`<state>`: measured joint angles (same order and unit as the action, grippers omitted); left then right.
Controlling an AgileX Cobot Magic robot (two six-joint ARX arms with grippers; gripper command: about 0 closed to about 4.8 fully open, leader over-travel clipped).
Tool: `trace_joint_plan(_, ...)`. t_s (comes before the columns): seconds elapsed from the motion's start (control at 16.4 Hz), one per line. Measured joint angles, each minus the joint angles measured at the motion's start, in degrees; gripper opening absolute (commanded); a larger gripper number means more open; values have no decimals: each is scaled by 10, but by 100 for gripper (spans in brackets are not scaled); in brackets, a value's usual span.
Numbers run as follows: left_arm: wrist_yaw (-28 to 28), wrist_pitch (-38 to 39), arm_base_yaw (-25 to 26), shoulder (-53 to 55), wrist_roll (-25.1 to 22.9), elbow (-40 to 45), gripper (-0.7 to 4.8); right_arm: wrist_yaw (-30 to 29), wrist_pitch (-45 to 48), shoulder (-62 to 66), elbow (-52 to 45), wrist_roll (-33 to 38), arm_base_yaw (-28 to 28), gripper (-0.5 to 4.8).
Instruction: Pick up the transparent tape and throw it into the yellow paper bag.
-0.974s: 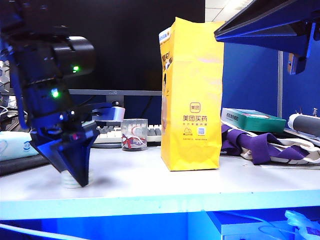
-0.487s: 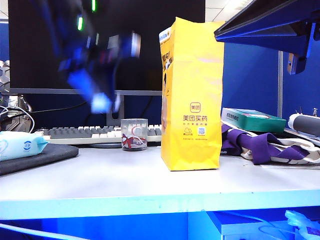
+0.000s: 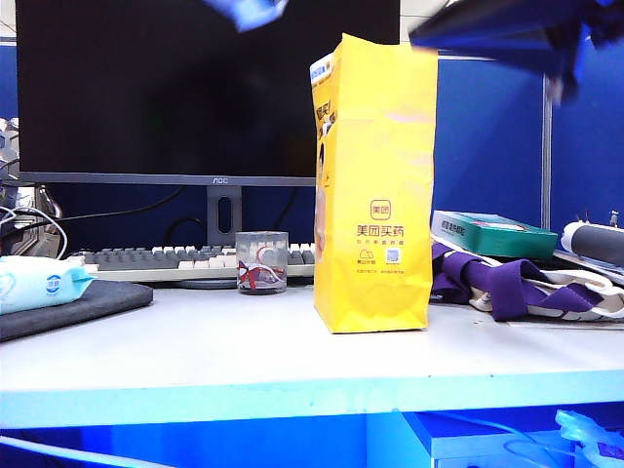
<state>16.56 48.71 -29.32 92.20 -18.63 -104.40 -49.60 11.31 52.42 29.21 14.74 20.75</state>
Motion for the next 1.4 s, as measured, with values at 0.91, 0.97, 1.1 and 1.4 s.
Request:
trace_joint_plan(0.91,179,-231,0,79,-32,-1,236,307,-73,2,208,-187,0,-4)
trace_joint_plan(0.97,195,-256,0,94,-32,-1,236,303,-84,2,208,-187,0,-4)
trace_joint_plan(1.1,216,-304,-2,116,-23,0,236,303,-101,3,208,-187,0,-4)
trace_joint_plan(1.4,240,-362,-3,143,-21,0,479,303,-102,3,208,-190,0,-4)
